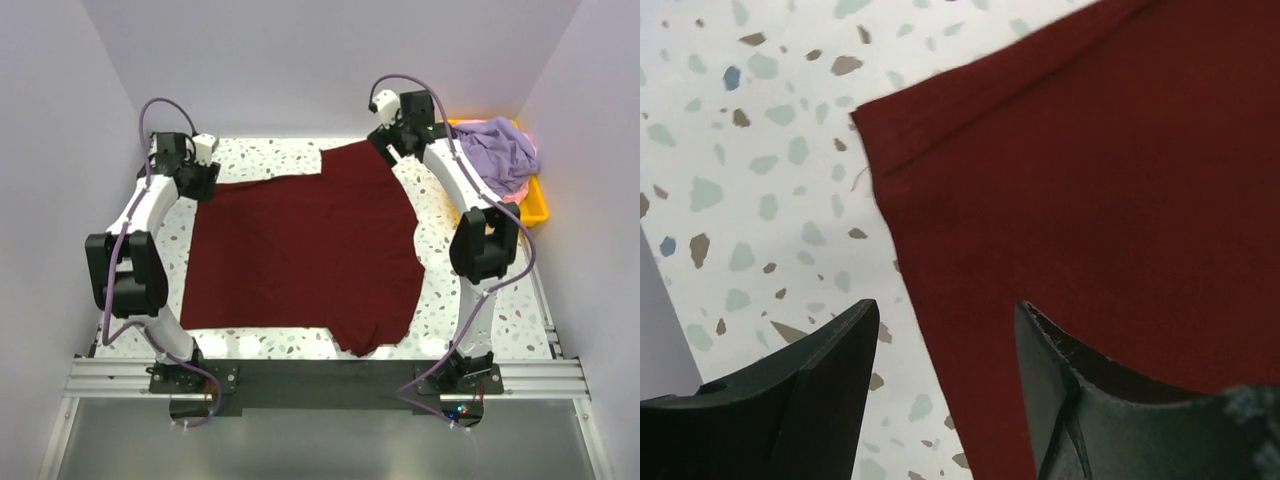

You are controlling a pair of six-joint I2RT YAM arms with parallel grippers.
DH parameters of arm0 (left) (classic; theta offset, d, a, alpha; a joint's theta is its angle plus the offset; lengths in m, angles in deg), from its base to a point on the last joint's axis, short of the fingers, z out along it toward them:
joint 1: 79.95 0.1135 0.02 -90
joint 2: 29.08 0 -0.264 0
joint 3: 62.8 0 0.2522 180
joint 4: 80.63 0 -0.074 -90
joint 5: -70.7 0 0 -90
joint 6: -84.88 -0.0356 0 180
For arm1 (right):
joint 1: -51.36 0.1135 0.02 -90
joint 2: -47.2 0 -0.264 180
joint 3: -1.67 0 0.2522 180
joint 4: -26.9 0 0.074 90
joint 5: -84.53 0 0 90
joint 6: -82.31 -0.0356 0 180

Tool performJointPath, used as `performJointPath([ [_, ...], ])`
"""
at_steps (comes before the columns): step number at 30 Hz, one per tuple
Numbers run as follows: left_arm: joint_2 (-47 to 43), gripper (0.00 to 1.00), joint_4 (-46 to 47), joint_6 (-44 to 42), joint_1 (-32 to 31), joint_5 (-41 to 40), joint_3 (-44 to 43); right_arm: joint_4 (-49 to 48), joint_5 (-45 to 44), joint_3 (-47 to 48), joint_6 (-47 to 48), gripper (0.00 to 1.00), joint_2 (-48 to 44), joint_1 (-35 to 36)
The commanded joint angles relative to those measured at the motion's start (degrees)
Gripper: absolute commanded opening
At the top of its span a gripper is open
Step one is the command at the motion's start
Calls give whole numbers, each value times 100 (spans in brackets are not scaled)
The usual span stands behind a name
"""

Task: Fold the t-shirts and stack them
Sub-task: Flatten the tshirt out

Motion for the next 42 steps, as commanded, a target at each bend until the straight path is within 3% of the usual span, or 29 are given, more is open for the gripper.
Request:
performJointPath([
  [1,-573,62,-358,-618,-36,797,440,1067,610,-201,-145,95,-633,-29],
  [5,-1214,63,-806,-1024,-36,1071,1222,2062,1181,-561,-268,86,-853,-29],
  [10,-1584,63,-1001,-1436,-36,1019,1925,2389,1393,-1211,-268,79,-1125,-20],
  [16,-1445,63,-939,-1534,-45,931,2349,2082,1209,-2011,-216,72,-1047,-29],
  [24,-689,62,-509,-1350,-28,703,2262,1502,674,-2030,-242,71,-344,-55],
  [33,559,61,-122,-1007,-28,474,1359,1123,-21,-670,-356,69,1228,-310],
  [38,1113,61,-305,-769,-36,623,479,1658,-84,1325,-444,70,2073,-310],
  [41,693,64,-603,-944,-36,1350,144,2124,310,1741,-453,75,1864,-319],
  [42,492,68,-675,-1136,-45,1918,143,2238,477,1627,-453,76,1375,-336],
])
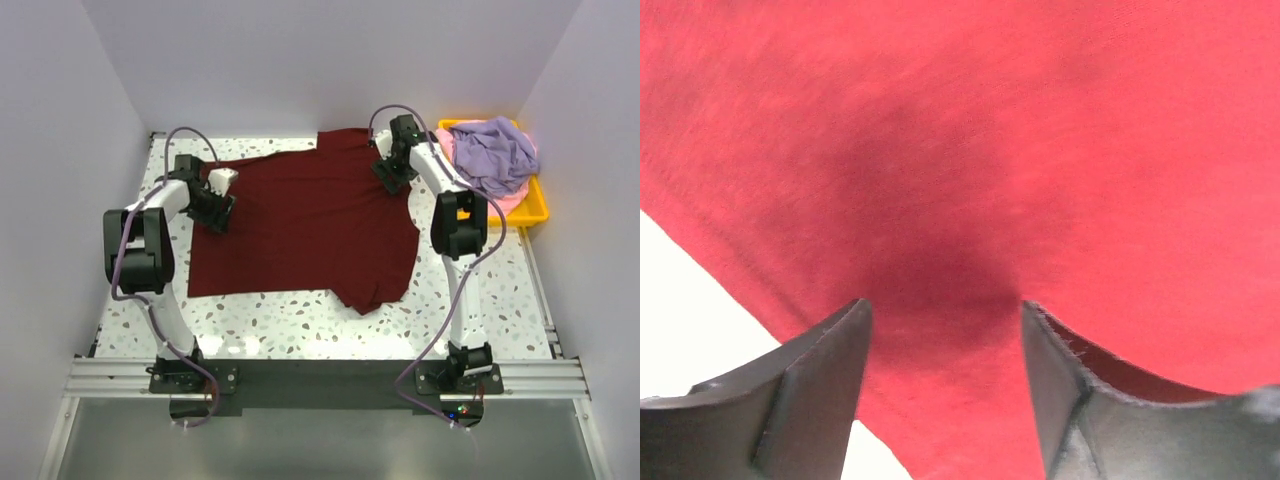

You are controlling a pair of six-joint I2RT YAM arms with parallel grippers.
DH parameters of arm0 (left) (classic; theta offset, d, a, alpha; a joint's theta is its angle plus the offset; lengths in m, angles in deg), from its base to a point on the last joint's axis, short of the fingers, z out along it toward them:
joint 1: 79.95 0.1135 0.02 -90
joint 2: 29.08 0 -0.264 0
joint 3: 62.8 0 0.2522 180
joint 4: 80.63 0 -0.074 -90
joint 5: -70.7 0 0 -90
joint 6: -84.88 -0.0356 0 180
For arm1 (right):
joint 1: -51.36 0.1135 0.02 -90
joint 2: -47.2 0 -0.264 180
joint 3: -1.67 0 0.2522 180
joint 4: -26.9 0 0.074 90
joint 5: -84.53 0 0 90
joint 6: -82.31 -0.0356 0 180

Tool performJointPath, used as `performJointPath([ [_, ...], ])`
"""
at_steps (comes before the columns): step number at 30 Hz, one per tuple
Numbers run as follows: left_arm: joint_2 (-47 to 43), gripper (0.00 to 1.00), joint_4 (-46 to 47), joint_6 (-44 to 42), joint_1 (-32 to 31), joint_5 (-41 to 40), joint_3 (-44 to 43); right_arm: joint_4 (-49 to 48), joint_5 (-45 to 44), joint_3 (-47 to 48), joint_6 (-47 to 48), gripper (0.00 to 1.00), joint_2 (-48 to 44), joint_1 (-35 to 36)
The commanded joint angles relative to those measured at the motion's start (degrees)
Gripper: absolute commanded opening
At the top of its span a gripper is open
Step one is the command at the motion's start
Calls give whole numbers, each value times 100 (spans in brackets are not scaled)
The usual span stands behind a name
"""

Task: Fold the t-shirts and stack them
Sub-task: Flatten the tshirt out, then fold the tshirt

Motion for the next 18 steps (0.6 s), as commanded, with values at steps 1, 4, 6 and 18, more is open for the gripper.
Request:
performJointPath([
  [1,-738,69,-279,-294,-28,1385,-276,559,428,-123,-75,77,-978,-52],
  [4,-1783,71,-430,-846,-299,2160,57,769,912,-1080,-22,79,-2188,-87],
  [6,-2636,71,-351,-1216,-904,2397,494,1040,1271,-1478,-65,79,-2631,-184],
  [18,-2754,68,107,-1859,-5194,1434,551,1334,2846,-3677,-768,54,-3609,-632],
])
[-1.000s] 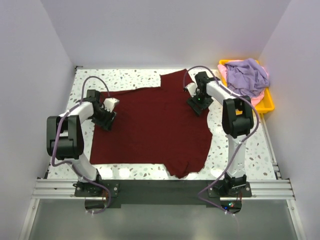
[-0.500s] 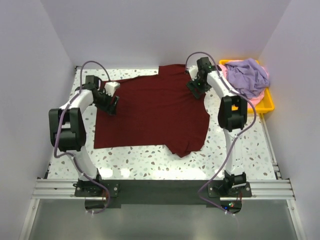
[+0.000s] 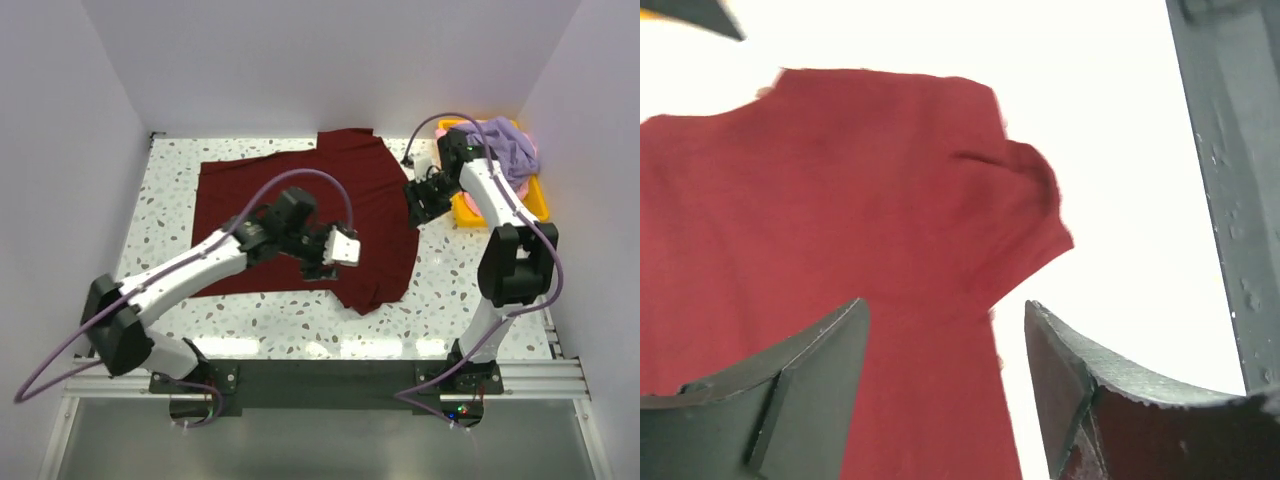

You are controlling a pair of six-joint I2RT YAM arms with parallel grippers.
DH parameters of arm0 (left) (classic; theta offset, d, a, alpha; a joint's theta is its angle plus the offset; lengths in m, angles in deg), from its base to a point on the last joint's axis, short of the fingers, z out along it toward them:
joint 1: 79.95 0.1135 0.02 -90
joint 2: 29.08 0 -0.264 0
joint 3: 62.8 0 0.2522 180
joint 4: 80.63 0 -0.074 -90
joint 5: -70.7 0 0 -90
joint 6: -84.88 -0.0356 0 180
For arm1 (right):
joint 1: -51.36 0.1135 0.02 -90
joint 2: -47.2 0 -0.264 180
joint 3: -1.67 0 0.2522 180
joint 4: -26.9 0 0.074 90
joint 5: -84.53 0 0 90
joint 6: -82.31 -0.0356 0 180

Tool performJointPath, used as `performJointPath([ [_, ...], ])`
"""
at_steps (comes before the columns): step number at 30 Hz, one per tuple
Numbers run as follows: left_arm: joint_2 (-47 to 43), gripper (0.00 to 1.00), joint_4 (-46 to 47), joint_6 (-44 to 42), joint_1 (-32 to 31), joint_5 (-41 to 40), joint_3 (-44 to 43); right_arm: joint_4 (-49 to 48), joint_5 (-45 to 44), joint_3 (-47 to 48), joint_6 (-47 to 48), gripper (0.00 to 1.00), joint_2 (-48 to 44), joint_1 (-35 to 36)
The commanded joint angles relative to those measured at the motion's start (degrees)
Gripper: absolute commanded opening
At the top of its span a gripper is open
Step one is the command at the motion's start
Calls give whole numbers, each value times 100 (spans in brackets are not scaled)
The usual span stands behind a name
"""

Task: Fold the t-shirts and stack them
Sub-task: Fold the tshirt

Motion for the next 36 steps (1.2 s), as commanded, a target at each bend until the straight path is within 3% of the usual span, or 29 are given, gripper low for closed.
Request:
performJointPath([
  [1,872,68,26,-395,-679,-684,-234,-99,499,-385,-393,50,282,76],
  [8,1849,69,658,-721,-1971,-1510,-357,-451,569,-544,-534,39,896,58],
  [18,2895,63,878,-493,-2492,-1888,-569,-750,420,-650,-516,38,1380,32],
  [27,3090,35,1133,-369,-2492,-2266,-595,-873,236,-703,-455,38,1512,23],
  [30,3011,17,1124,-325,-2492,-2354,-683,-908,156,-729,-437,38,1583,23],
  [31,2967,5,1185,-317,-2492,-2381,-692,-917,139,-729,-437,38,1600,6],
  [32,2906,0,1256,-221,-2492,-2451,-683,-943,113,-746,-429,38,1627,14],
  [36,1943,0,1685,173,-2351,-1909,-438,-952,42,-746,-385,38,1741,-30],
])
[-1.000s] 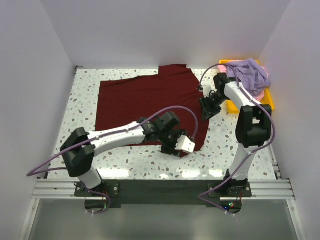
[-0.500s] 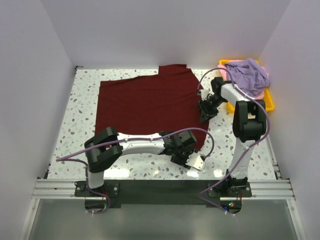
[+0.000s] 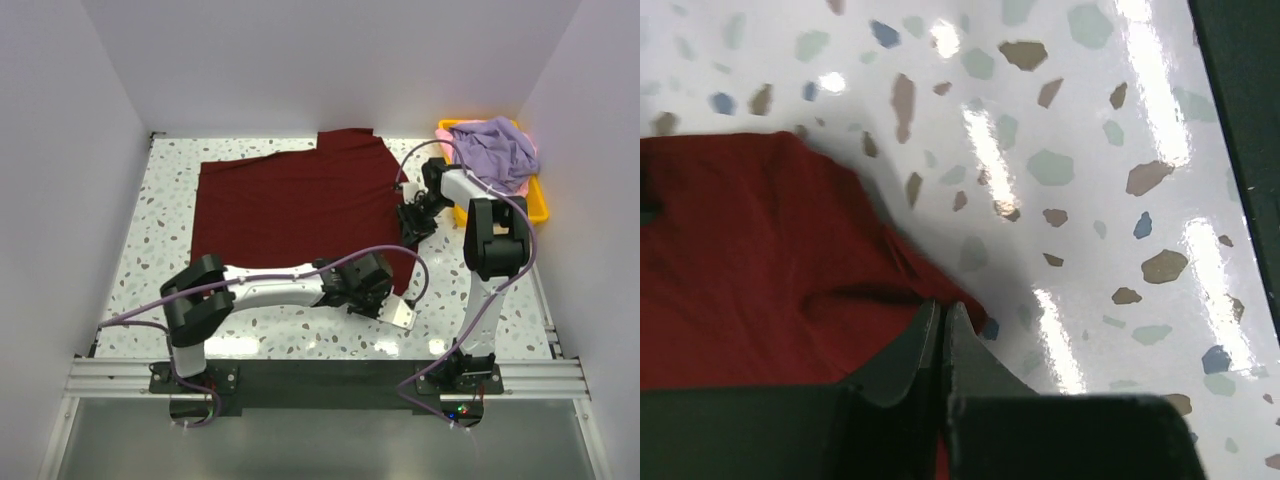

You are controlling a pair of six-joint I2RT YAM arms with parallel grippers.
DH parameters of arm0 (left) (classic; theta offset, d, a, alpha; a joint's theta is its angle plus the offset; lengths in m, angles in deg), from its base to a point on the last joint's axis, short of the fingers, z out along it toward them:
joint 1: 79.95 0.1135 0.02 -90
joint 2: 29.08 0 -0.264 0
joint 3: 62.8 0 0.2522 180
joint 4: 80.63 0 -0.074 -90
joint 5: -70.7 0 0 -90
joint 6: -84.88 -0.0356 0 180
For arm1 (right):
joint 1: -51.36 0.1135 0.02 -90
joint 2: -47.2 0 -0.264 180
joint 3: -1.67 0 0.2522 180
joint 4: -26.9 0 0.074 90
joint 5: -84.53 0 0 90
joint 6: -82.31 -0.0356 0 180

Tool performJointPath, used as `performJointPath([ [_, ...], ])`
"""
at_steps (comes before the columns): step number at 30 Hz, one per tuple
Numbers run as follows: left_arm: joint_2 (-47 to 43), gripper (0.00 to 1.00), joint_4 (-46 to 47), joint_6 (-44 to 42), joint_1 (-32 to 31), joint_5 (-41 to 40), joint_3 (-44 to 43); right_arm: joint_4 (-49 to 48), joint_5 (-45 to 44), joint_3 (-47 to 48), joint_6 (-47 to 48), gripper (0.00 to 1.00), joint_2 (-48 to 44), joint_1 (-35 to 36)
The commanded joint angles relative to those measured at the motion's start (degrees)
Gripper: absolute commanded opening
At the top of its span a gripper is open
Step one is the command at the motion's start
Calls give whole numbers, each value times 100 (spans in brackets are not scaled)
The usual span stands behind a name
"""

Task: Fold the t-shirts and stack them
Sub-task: Fold the tshirt

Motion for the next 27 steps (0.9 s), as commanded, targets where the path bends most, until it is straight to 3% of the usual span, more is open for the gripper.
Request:
performJointPath([
  [1,-1213,0,918,483,193,530,231,-130,-225,-30,72,38,113,-47],
  [8,-1917,1,904,1643,484,1873,742,-95,-418,49,134,37,148,-100],
  [11,-2032,22,930,1864,475,2235,988,-17,-409,111,160,37,122,-109],
  [12,-2084,35,773,1786,466,2263,1093,1,-409,128,160,38,104,-109],
  [14,-2320,46,641,1453,466,2211,1252,80,-348,137,213,39,8,-109],
  [15,-2426,66,501,1321,466,2175,1426,115,-313,137,239,39,-45,-109],
  [16,-2549,68,404,1206,466,2131,1498,159,-269,146,257,40,-72,-109],
  [20,-3199,70,-62,1160,842,1963,1718,502,-6,225,423,44,-474,-109],
  [27,-3640,63,-906,1363,3063,1613,2078,828,-40,129,714,45,-1160,-91],
])
